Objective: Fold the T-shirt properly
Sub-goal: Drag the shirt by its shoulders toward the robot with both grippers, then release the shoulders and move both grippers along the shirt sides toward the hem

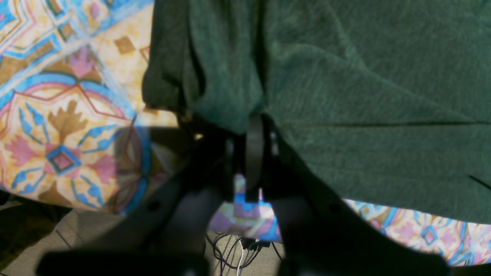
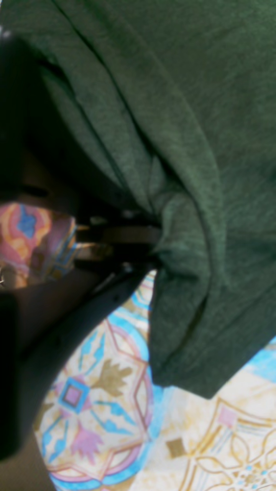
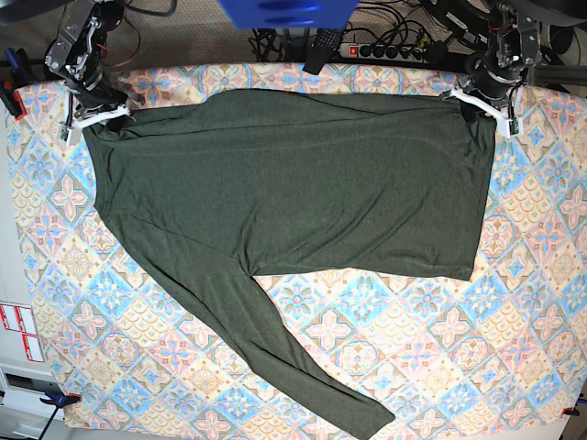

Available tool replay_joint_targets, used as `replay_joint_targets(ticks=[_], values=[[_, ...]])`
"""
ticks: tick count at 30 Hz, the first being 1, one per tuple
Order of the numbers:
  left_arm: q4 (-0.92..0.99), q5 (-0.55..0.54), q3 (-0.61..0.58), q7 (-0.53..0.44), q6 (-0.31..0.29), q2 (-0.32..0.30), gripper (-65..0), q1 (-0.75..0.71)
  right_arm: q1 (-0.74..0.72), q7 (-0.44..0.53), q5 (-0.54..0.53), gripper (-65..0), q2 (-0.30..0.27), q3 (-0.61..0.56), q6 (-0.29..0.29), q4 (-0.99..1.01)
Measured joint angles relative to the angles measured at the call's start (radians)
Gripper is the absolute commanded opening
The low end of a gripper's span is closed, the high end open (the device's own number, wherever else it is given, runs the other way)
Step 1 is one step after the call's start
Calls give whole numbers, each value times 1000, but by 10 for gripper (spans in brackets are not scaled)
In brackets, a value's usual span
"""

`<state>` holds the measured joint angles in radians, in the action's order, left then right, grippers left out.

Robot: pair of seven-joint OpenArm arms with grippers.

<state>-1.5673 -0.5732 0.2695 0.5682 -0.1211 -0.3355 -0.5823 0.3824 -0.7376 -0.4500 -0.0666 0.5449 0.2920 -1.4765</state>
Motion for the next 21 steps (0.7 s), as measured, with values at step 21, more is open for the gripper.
replay_joint_targets(ticks=[21], values=[[-196,12,120,-2,19,2,-354,-39,1,-3,18,-428,80,87,-12,-135]])
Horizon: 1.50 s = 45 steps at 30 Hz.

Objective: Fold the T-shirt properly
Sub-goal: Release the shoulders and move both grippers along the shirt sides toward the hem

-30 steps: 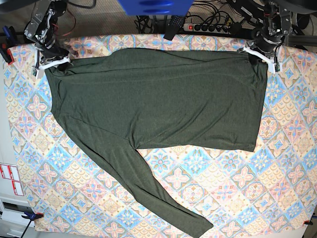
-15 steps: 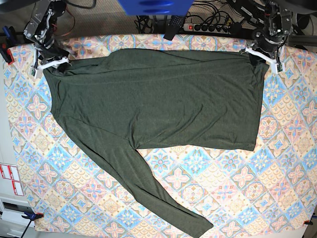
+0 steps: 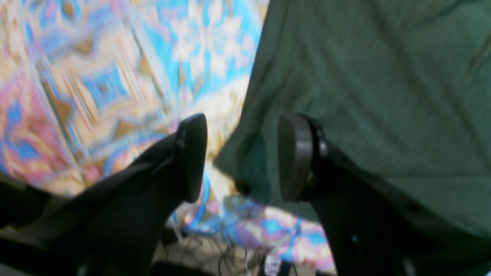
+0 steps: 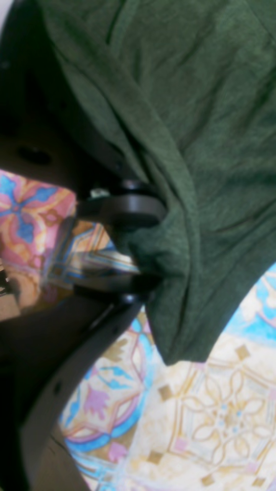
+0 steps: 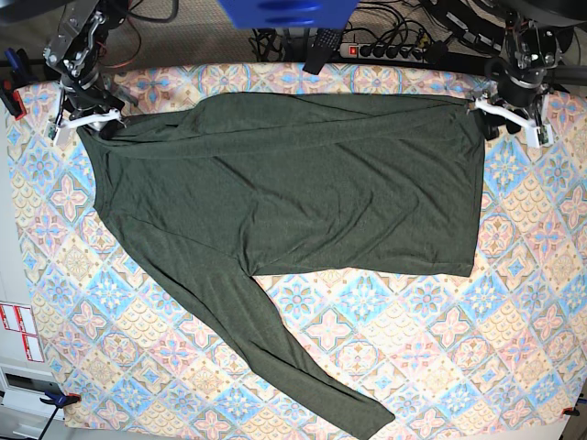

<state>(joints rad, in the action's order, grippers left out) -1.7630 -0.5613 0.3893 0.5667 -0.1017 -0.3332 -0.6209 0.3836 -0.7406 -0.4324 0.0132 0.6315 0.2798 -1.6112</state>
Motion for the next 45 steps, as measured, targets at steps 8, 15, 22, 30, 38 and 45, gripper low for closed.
replay_joint_targets(ticks=[8,15,22,30,38,45], values=[[-32,2,28,116,0,23,-354,107,-3,-34,-3,-428,0,26,5,-62],[-32,5,40,194,-1,31,-354,190,-1,-60,5,-428,-1,63,-2,-63],[76,16,42,196,0,35,-348,343,-7,-57,6,-428,-3,59,-4,-63],[312,14,40,266,-1,13,-348,584,-175,-42,17,-428,-72,-104,7,-49],[553,42,40,267,-2,6,-348,782,-253,-80,197,-428,-62,-203,-1,-4],[802,141,42,230,0,31,-348,950,-334,-75,237,-428,-65,-238,0,80]])
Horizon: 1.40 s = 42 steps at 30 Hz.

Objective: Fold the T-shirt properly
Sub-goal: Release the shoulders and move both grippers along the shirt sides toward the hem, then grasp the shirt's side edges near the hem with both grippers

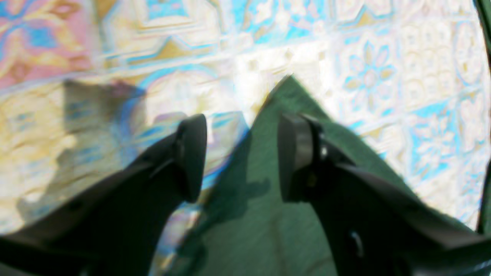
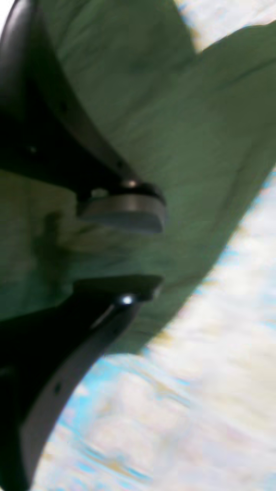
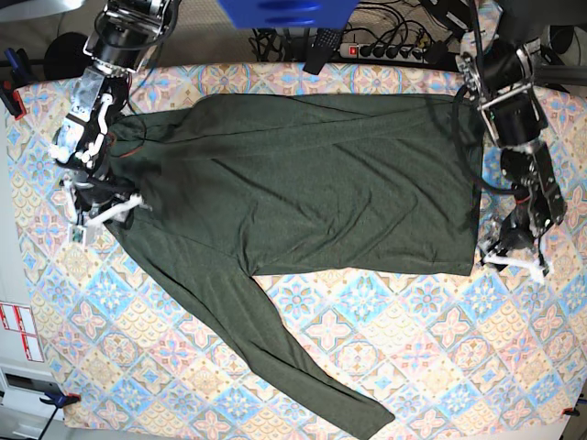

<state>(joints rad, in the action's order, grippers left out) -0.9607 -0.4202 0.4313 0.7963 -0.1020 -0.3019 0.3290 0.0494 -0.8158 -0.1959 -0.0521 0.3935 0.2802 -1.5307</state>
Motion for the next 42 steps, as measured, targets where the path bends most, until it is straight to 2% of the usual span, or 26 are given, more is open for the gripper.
replay_joint_targets(ticks=[2,4,8,12,19,20,25,29,36,40,42], values=[[50,10,-15,-39,-3,14,-347,23,-8,-5,6,-428,2,0,-4,13],[114,40,-83,-76,2,15,-347,47,-36,8,5,-428,-3,0,-4,13],[241,28,-193,-187,1,21,-347,89,-58,26,-5,-428,-6,-1,-2,27],[318,22,-216,-263,-3,18,-347,114,-32,0,9,-428,-1,1,-4,39],[333,27,-224,-304,-8,25,-367,111,-58,12,6,-428,-3,0,-3,39],[333,26,-224,-312,-8,26,-399,106,-66,5,6,-428,-3,0,-4,39],[326,22,-224,-329,-7,42,-650,83,-105,31,1,-428,-10,0,0,63],[327,16,-224,-324,-10,42,-650,78,-105,-9,10,-428,-13,-1,-4,119],[81,20,-223,-266,-6,49,-650,-61,-173,43,-3,-428,-129,-143,-2,221],[-49,20,-227,-242,-7,55,-650,-142,-178,-6,15,-428,-156,-216,-5,303],[-113,19,-225,-249,-7,54,-650,-177,-232,10,11,-428,-167,-241,-6,334]])
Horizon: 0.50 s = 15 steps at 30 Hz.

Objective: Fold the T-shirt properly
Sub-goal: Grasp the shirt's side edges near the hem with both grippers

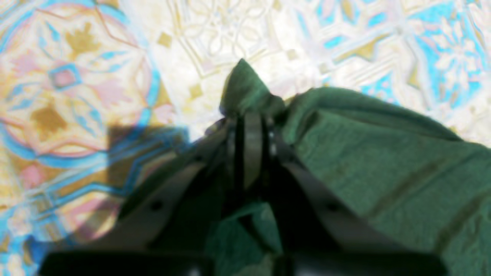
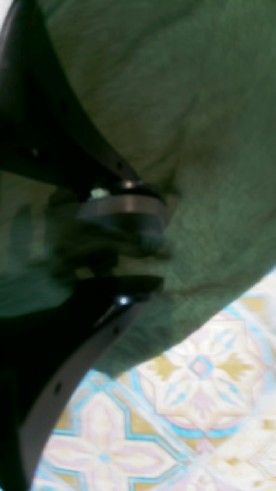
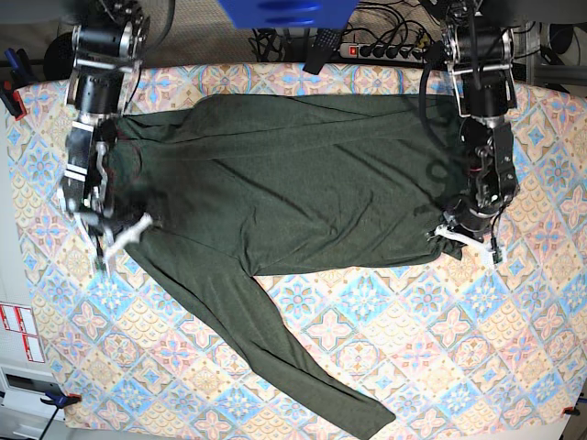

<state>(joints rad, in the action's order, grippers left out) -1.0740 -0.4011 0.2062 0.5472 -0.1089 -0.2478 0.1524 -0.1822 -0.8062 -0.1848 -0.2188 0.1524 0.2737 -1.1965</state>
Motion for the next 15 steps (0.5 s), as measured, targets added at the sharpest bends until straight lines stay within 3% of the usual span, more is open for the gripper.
replay_joint_targets(ticks=[3,9,15], values=[[-83,3,0,2,5,1,-650,-51,-62,53,-30,-427,-34,-40,10,47],[-220,1,-1,3,0,4,-650,-153,-74,44,1,-426,-78,-132,2,160],[-328,5,2,6,7,-2,-650,-223,-117,130,-20,-339,-121,-170,8,239]])
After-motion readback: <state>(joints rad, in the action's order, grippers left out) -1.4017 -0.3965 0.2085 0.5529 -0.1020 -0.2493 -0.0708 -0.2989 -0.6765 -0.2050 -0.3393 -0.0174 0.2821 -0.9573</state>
